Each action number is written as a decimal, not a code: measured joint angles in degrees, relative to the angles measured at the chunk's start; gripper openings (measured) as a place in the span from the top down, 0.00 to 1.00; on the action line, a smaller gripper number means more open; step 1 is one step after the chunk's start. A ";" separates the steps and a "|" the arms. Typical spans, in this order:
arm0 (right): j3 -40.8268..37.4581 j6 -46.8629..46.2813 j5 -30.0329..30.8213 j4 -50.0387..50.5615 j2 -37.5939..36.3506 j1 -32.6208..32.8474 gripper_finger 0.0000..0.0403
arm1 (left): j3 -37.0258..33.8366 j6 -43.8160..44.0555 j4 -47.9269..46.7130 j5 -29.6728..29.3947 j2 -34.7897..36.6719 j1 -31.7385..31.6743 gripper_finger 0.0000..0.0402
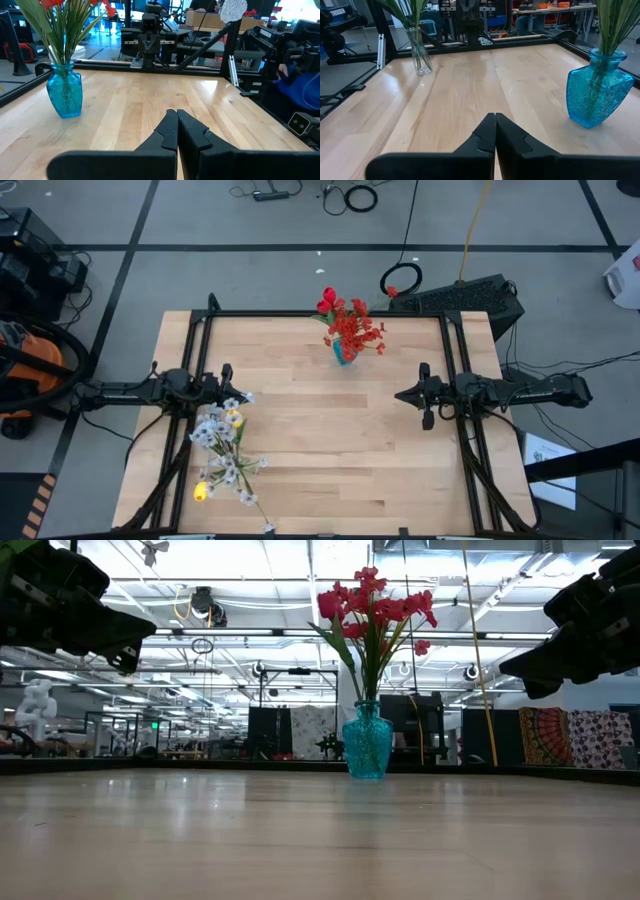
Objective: Sort flowers into vase by color
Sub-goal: Return to Home Position
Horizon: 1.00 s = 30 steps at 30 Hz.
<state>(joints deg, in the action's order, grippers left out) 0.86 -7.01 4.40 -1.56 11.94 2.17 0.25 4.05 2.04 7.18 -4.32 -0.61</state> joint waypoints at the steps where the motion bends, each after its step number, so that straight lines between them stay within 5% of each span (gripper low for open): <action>1: 0.00 0.00 0.00 0.00 0.00 0.00 1.00 | 0.00 0.00 0.01 0.00 0.00 -0.01 1.00; 30: 0.00 -0.01 0.04 -0.02 0.00 0.01 1.00 | 0.00 0.00 0.02 0.00 -0.02 -0.01 1.00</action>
<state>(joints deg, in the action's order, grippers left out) 0.86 -7.01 4.44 -1.58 11.94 2.19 0.25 4.05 2.06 7.18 -4.34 -0.62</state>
